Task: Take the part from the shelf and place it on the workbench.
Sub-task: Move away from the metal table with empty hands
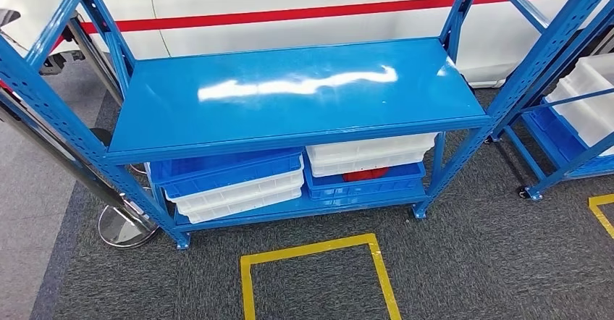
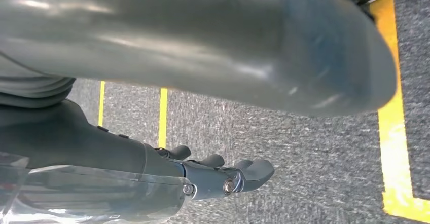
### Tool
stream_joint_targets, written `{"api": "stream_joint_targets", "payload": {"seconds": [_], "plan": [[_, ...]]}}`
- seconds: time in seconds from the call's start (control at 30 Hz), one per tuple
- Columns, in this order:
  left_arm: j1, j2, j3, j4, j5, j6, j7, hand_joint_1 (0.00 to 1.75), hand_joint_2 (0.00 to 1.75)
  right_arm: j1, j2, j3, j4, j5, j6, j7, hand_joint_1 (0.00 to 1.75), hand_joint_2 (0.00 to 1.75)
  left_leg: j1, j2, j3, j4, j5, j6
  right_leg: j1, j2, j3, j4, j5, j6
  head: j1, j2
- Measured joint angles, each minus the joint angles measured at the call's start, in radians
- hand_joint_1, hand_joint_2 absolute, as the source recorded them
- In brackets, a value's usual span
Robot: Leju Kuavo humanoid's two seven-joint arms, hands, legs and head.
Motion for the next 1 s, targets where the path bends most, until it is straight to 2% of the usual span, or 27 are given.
{"api": "stream_joint_targets", "payload": {"seconds": [0.07,0.1,0.13,0.23,0.3,0.33,0.4,0.43,0.47,0.5,0.53,0.57,0.6,0.63,0.7,0.73,0.83,1.0], "plan": [[0.0,0.0,0.001,0.0,0.001,0.0,0.0,0.0,0.0,0.001,-0.001,0.0,0.0,0.0,0.0,0.0,0.0,1.75,0.0,0.0,0.008,0.005,-0.01,-0.005,0.0,-0.003,0.042,-0.123,0.084,-0.002,0.0,0.0],[0.0,0.0,0.001,0.0,0.001,0.0,0.0,0.0,0.0,0.0,-0.001,0.0,0.0,0.0,0.0,0.0,0.0,1.75,-0.002,0.0,0.009,0.009,-0.015,-0.01,0.001,-0.004,0.062,-0.181,0.114,-0.006,0.0,0.0],[0.0,0.0,0.001,0.0,0.002,0.0,0.0,0.0,0.0,-0.001,-0.001,0.0,0.0,0.0,0.0,-0.001,0.0,1.75,-0.004,0.0,0.009,0.012,-0.02,-0.014,0.002,-0.004,0.075,-0.218,0.128,-0.01,0.0,0.0],[-0.002,0.0,0.002,0.0,0.002,0.0,-0.001,0.0,0.0,-0.003,0.0,0.0,0.0,0.002,0.001,-0.002,0.0,1.75,-0.007,0.001,0.01,0.013,-0.025,-0.029,0.003,-0.003,0.078,-0.236,0.132,-0.027,0.0,0.0],[-0.002,0.0,0.004,0.0,0.002,0.0,-0.002,0.0,0.0,-0.002,0.0,0.0,0.0,0.004,0.0,-0.002,0.0,1.75,-0.005,0.002,0.0,0.042,-0.047,-0.041,0.0,-0.005,0.08,-0.241,0.135,-0.038,0.0,0.0],[-0.002,0.0,0.006,0.0,0.002,0.001,-0.002,0.0,0.0,-0.002,0.001,0.0,0.0,0.004,0.0,-0.001,0.0,1.75,-0.003,0.003,-0.017,0.083,-0.073,-0.047,-0.002,-0.006,0.081,-0.243,0.136,-0.044,0.0,0.0],[-0.001,0.0,0.008,0.0,0.002,0.001,-0.002,0.0,0.0,-0.002,0.0,0.0,0.0,0.009,-0.002,0.006,0.0,1.75,0.005,0.004,-0.076,0.21,-0.137,-0.06,-0.002,-0.009,0.081,-0.244,0.135,-0.052,0.0,0.0],[-0.001,0.0,0.008,0.0,0.002,0.001,-0.002,0.0,0.0,-0.002,0.0,0.0,0.0,0.012,-0.003,0.011,0.0,1.75,0.01,0.004,-0.104,0.267,-0.156,-0.067,-0.002,-0.009,0.082,-0.244,0.133,-0.054,0.0,0.0],[-0.001,0.001,0.009,0.0,0.002,0.001,-0.001,0.0,0.0,-0.002,0.0,0.0,0.0,0.014,-0.005,0.016,0.0,1.75,0.014,0.004,-0.118,0.294,-0.157,-0.072,-0.003,-0.009,0.084,-0.243,0.132,-0.054,0.0,0.0],[-0.001,0.001,0.01,0.0,0.002,0.002,-0.001,0.0,0.0,-0.002,0.0,0.0,0.0,0.016,-0.006,0.017,0.0,1.75,0.019,0.005,-0.114,0.281,-0.136,-0.078,-0.004,-0.009,0.087,-0.243,0.129,-0.054,0.0,0.0],[-0.001,0.001,0.011,0.0,0.002,0.002,0.0,0.0,0.0,-0.002,0.0,0.0,0.0,0.017,-0.008,0.017,0.0,1.75,0.024,0.005,-0.091,0.228,-0.1,-0.083,-0.005,-0.008,0.092,-0.243,0.126,-0.052,0.0,0.0],[-0.001,0.001,0.012,0.0,0.002,0.002,0.0,0.0,0.0,-0.002,0.0,0.0,0.0,0.017,-0.009,0.015,0.0,1.75,0.028,0.006,-0.058,0.152,-0.059,-0.088,-0.006,-0.007,0.097,-0.243,0.123,-0.049,0.0,0.0],[-0.001,0.001,0.013,0.0,0.002,0.002,0.0,0.0,0.0,-0.002,0.0,-0.001,0.0,0.017,-0.009,0.014,0.0,1.75,0.03,0.006,-0.025,0.082,-0.033,-0.092,-0.005,-0.007,0.1,-0.241,0.118,-0.044,0.0,0.0],[-0.001,0.0,0.015,0.0,0.002,0.002,0.001,0.0,0.0,-0.002,0.0,-0.001,0.0,0.017,-0.01,0.013,0.0,1.75,0.031,0.006,-0.003,0.033,-0.017,-0.088,-0.003,-0.006,0.102,-0.24,0.115,-0.04,0.0,0.0],[-0.001,0.0,0.016,0.0,0.003,0.002,0.003,0.0,0.0,-0.003,-0.001,-0.001,0.0,0.017,-0.011,0.013,0.0,1.75,0.028,0.005,0.01,0.005,-0.017,-0.08,0.002,-0.005,0.101,-0.239,0.112,-0.033,0.0,0.0],[-0.001,0.0,0.017,0.0,0.003,0.002,0.004,0.0,0.44,-0.003,-0.001,-0.001,0.0,0.018,-0.011,0.012,0.0,1.75,0.027,0.005,0.009,0.007,-0.015,-0.074,0.002,-0.005,0.102,-0.241,0.113,-0.031,0.0,0.0],[-0.001,0.0,0.023,0.0,0.003,0.003,0.005,0.0,1.75,-0.003,-0.001,-0.001,0.0,0.019,-0.013,0.012,0.0,1.75,0.021,0.004,0.009,0.007,-0.018,-0.069,-0.002,-0.005,0.104,-0.245,0.113,-0.024,0.0,0.0],[-0.002,0.0,0.026,0.0,0.003,0.005,0.009,0.0,1.75,-0.004,-0.001,-0.001,0.0,0.023,-0.014,0.013,0.0,1.75,0.019,0.004,0.009,0.007,-0.02,-0.064,-0.004,-0.005,0.106,-0.25,0.113,-0.019,0.0,0.0]]}}
